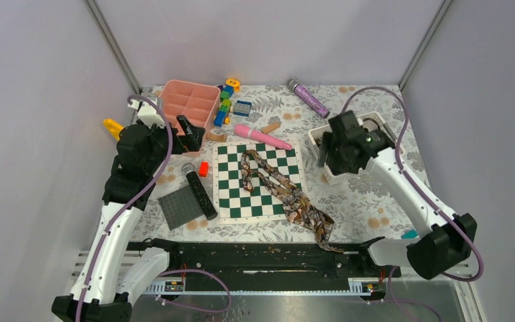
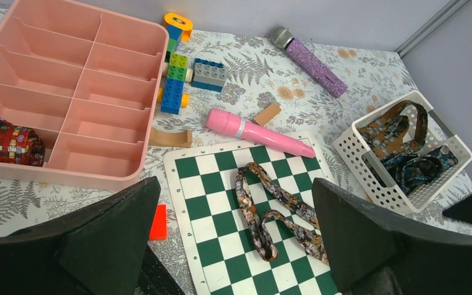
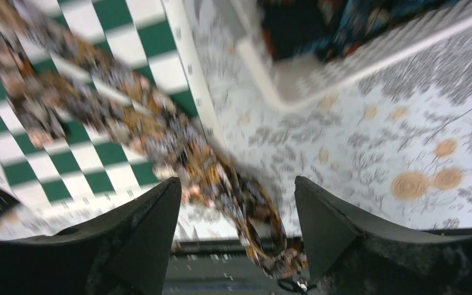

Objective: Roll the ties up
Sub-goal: Place the tie at the center of the board, then move the bin to the corner of the board.

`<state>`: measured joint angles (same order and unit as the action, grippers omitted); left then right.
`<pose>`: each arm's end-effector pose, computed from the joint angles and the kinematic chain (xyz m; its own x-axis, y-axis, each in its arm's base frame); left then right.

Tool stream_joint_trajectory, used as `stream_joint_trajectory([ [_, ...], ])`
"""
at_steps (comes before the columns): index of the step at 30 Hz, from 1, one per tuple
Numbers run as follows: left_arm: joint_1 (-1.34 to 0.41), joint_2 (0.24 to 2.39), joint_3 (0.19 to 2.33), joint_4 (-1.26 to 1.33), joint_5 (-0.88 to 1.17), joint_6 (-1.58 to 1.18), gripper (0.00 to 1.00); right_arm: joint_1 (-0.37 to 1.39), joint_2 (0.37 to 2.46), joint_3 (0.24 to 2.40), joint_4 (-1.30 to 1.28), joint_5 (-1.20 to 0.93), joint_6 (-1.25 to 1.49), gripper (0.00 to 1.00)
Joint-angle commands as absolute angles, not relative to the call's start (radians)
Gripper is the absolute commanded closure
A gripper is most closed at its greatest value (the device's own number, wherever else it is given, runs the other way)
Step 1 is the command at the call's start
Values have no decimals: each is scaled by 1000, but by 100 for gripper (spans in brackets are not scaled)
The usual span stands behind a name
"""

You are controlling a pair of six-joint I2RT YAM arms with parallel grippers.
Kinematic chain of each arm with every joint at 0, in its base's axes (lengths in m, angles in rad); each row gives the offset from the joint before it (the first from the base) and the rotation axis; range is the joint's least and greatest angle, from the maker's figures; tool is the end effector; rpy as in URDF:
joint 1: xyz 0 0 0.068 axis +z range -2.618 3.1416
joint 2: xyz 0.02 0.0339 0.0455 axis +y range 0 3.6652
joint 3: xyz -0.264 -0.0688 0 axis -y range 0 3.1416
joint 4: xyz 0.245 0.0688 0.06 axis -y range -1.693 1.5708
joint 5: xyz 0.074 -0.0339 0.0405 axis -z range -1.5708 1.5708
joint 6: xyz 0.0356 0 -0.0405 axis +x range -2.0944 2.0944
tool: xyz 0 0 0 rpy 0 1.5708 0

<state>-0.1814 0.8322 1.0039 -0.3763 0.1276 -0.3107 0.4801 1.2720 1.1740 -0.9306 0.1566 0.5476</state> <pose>0.1767 -0.0370 0.3875 -0.2825 -0.2565 -0.9244 0.2260 0.9187 -0.3240 0.2228 0.1098 0.3080 -0.8490 0.1377 -0.5101 0.0670 0.9857 0.1546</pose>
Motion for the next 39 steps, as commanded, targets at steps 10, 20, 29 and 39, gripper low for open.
stream_joint_trajectory([
  [10, -176, 834, 984, -344, 163, -290, 1, 146, 1386, 1216, -828, 264, 693, 26],
  [20, -176, 832, 968, -337, 171, -286, 1, 29, 1502, 1137, -735, 183, 698, 36],
  [29, -176, 822, 956, -340, 171, -284, 1, 30, 1629, 1104, -569, -44, 783, 75],
  [39, -176, 818, 946, -350, 170, -284, 1, 140, 1798, 1235, -426, -142, 962, 81],
])
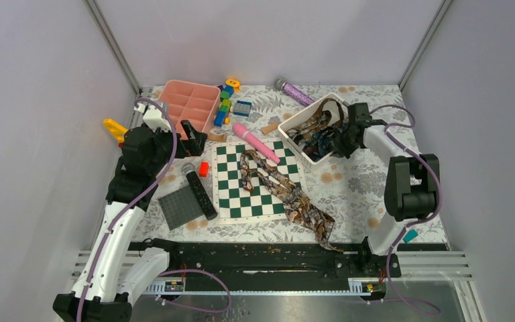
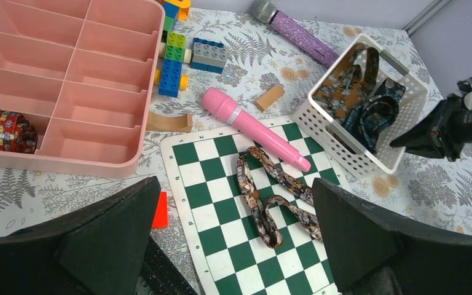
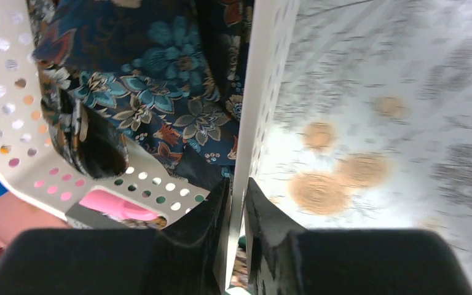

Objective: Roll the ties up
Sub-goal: Move the bin to the corner of the board.

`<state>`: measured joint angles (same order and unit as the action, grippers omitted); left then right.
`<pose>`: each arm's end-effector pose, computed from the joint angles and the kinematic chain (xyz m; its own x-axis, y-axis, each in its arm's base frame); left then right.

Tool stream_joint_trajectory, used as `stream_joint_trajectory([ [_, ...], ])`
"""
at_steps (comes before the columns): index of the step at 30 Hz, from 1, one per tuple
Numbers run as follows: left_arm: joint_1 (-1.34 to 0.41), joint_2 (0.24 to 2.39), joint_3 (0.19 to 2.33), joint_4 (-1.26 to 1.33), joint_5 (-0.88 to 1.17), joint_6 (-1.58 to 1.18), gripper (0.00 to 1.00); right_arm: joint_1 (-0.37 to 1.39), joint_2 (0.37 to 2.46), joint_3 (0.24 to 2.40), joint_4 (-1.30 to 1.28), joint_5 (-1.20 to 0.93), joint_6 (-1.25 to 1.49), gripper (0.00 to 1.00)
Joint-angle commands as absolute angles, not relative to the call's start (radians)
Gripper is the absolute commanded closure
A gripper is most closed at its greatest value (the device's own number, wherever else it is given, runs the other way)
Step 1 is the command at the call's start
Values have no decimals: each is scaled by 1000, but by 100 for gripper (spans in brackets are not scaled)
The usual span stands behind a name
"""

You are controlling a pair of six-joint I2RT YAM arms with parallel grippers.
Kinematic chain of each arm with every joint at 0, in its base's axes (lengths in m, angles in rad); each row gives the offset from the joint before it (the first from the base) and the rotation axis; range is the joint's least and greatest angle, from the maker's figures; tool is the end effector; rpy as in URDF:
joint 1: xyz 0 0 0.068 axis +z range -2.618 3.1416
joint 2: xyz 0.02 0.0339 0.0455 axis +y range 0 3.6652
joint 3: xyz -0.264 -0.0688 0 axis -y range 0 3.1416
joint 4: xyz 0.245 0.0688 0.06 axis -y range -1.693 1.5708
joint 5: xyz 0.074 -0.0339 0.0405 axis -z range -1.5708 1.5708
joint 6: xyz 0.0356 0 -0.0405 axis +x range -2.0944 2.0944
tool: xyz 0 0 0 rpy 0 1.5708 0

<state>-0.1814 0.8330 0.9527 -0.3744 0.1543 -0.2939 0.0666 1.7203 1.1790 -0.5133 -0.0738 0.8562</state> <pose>0.1801 -0.0386 0.3702 -0.3312 -0.2303 -0.9150 0.2388 0.9177 -0.3174 0.3533 0.0262 0.2045 -0.6462 0.7119 -0.2750 0.5882 0.6942 0.4148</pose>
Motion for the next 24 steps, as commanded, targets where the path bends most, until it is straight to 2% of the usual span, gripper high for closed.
stream_joint_trajectory([
  [1, -176, 816, 947, -351, 167, -283, 1, 158, 1815, 1249, -399, -136, 986, 82],
  [17, -176, 795, 956, -394, 169, -288, 1, 289, 2134, 1707, -439, 87, 1340, 82],
  [21, -176, 790, 967, -422, 168, -283, 1, 320, 2262, 1927, -502, 96, 1343, 73],
  [24, -176, 781, 969, -433, 156, -275, 1, 336, 2354, 2098, -534, 55, 1292, 62],
])
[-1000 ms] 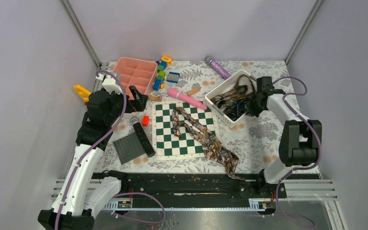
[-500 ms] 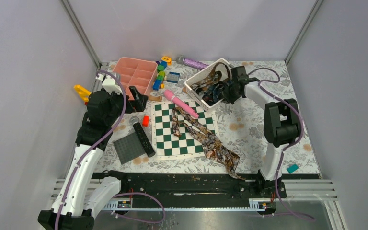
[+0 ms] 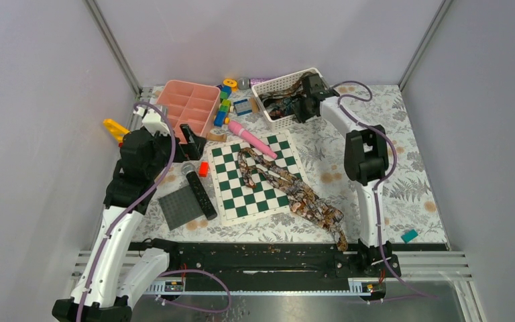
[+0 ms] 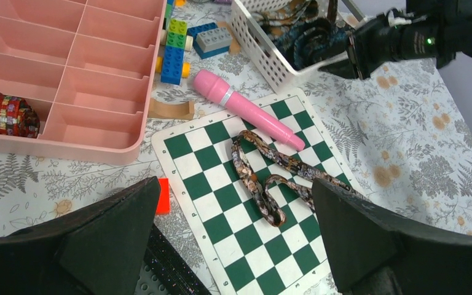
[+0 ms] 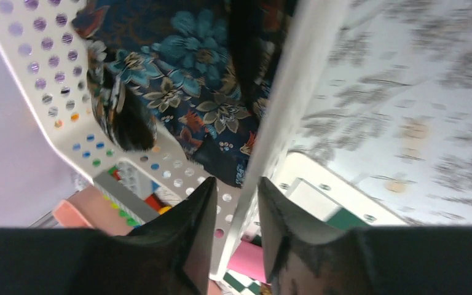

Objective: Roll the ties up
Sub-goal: Move the bin to the corner of the board.

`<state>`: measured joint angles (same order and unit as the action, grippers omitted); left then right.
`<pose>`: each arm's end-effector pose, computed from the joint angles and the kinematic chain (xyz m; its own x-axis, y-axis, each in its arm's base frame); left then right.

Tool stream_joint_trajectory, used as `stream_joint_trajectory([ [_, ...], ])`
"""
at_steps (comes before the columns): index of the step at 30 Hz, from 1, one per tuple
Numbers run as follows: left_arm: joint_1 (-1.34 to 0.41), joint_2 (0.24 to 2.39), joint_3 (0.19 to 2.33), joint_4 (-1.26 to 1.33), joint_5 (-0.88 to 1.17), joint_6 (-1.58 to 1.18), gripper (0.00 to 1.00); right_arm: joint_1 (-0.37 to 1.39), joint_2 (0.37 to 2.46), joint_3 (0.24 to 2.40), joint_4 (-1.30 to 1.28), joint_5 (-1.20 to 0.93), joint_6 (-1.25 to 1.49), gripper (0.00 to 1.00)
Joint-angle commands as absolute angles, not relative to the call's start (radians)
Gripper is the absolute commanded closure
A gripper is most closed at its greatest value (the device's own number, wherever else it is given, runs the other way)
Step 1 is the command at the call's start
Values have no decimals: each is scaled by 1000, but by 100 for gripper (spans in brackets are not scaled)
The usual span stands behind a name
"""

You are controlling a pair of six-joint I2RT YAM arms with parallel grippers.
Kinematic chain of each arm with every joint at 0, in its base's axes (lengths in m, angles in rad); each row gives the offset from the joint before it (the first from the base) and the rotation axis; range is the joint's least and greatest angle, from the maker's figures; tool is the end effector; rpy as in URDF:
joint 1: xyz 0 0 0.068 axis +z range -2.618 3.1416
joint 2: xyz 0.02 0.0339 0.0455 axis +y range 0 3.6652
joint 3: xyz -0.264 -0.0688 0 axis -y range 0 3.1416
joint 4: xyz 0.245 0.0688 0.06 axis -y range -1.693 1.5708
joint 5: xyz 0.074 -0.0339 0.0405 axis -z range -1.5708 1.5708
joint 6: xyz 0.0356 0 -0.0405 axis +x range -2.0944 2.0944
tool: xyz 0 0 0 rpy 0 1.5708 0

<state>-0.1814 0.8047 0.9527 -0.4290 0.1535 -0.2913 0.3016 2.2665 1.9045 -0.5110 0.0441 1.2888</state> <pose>0.1715 -0.0370 0.3689 -0.3540 -0.2236 -0.9081 0.2308 0.9201 -0.3165 0.4874 0.1500 0.2015 -0.4627 0.8610 -0.2112 0.6277 0.4864 0.6078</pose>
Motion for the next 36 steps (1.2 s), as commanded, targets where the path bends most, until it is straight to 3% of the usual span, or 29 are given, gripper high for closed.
stream_joint_trajectory([
  [1, -176, 778, 968, -435, 149, -273, 1, 339, 2365, 2133, -537, 46, 1264, 57],
  [4, -176, 782, 966, -439, 138, -270, 1, 342, 2328, 2142, -537, 41, 1178, 36],
  [7, -176, 795, 970, -438, 127, -284, 1, 335, 2197, 2015, -496, 90, 1063, 19],
  [12, -175, 812, 979, -416, 111, -320, 1, 276, 1902, 1638, -335, 63, 910, 10],
  [17, -174, 811, 961, -356, 75, -402, 1, 212, 1719, 1435, -374, -63, 735, 1],
  [24, -175, 860, 913, -291, 228, -489, 1, 137, 1542, 1071, -265, -295, 728, 1],
  [29, -229, 858, 827, -227, 250, -541, 1, 190, 1407, 996, -480, -169, 674, 12],
  [36, -331, 888, 781, -175, 225, -591, 1, 416, 1289, 880, -539, -7, 737, 20],
])
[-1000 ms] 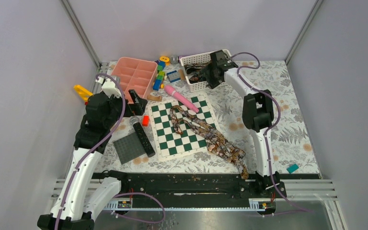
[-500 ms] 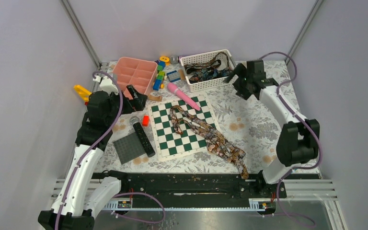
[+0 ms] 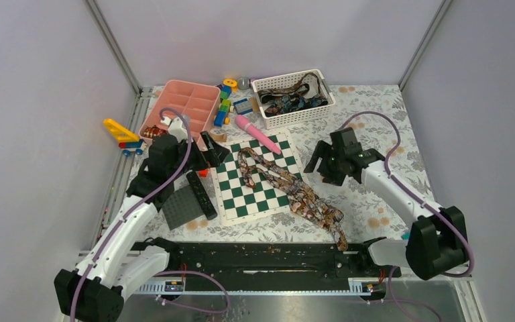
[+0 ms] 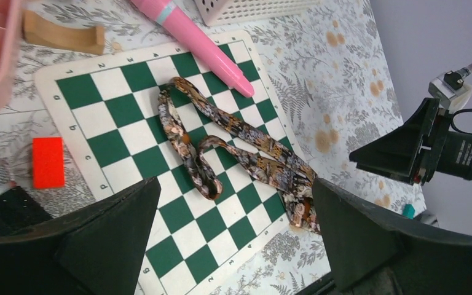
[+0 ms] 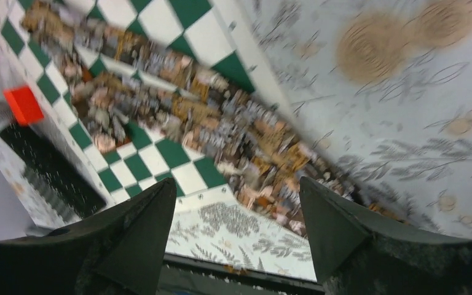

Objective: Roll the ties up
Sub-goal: Move the bin to the corner of the board.

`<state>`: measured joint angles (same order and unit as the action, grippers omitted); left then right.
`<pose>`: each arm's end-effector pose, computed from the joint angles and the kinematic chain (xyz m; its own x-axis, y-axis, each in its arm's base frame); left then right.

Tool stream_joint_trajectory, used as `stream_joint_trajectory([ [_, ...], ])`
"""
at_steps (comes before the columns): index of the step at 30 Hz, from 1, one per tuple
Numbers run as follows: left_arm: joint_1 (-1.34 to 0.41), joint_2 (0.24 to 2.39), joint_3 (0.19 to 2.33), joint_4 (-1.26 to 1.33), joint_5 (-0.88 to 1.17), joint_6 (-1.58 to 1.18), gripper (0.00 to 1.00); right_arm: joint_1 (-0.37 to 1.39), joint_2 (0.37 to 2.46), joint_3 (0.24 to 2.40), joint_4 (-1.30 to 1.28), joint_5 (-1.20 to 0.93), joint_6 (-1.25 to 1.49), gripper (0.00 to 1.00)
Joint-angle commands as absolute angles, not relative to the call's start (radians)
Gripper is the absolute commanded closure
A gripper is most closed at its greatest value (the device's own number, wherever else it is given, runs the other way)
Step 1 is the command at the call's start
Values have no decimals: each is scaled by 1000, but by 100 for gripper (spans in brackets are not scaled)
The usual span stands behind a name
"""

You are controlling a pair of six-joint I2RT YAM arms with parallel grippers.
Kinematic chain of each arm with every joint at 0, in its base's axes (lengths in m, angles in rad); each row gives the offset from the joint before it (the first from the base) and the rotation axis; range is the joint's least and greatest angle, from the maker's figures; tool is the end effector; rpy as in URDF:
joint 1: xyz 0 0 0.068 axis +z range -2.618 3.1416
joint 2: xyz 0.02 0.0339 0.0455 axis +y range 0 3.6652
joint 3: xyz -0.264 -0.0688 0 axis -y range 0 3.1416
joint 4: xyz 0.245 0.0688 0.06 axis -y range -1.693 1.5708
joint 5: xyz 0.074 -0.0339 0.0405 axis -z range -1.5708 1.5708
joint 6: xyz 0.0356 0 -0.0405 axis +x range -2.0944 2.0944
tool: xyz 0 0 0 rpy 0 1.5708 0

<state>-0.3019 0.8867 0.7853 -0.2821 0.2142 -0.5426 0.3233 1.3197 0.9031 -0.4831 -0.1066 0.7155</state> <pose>0.1924 -0.0678 0.3123 -0.5531 -0.3562 -0.7531 0.2255 0.8062 -0.5470 0.2555 0.0896 0.2393 -0.8088 0.4169 -0.4147 0.2013 0.8589 0.4708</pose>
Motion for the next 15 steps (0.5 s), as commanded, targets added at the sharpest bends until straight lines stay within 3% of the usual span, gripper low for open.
stream_joint_trajectory([
  [1, -336, 887, 776, -169, 220, -601, 1, 438, 1290, 873, -544, -6, 752, 21],
  [8, -349, 881, 755, -163, 205, -626, 2, 513, 1220, 751, -492, 36, 927, 28],
  [15, -353, 876, 740, -161, 212, -629, 2, 514, 1097, 616, -431, 31, 1115, 21],
])
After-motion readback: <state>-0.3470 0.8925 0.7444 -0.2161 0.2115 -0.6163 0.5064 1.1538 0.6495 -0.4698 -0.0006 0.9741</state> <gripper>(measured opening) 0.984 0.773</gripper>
